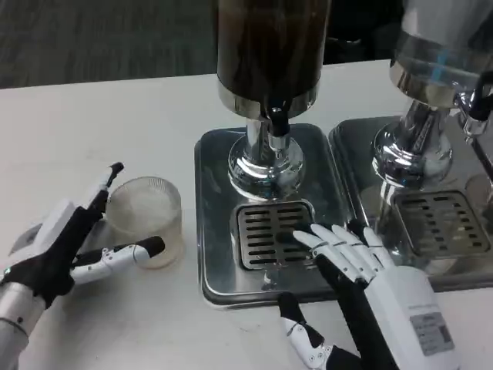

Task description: Grasp the cup under the faucet to collect the drink, then remove the cup.

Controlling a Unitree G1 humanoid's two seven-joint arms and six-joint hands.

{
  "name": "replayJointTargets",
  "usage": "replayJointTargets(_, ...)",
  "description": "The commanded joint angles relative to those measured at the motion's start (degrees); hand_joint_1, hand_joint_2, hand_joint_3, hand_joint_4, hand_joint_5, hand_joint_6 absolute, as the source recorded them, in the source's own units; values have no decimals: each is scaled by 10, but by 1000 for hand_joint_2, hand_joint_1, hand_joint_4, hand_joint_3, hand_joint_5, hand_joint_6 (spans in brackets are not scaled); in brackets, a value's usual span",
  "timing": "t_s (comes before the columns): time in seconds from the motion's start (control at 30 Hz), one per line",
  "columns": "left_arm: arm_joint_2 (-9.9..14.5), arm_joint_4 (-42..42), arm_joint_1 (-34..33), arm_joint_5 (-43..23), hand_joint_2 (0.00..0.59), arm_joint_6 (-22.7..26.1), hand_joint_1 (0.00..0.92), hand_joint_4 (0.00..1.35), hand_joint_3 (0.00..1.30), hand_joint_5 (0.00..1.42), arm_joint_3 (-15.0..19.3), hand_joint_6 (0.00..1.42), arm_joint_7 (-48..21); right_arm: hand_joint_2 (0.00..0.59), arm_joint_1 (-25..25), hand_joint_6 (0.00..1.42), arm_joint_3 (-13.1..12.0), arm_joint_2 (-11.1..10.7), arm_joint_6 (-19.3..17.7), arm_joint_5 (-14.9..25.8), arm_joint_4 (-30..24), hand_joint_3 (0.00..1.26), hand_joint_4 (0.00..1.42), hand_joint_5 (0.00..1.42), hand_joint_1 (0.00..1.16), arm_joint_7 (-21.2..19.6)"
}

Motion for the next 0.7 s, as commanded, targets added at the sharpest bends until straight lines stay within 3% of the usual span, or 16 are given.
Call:
replayJointTargets(0.03,-12,7,-14,-14,0,-2,160,10,0,240,-2,263,-17,480,8,48,-2,-1,5,0,-9,292,197,172,477,-8)
replayJointTargets(0.7,-50,19,-28,-27,4,20,169,19,0,250,-7,271,-32,480,25,62,-1,-2,2,8,-22,295,232,198,477,-4)
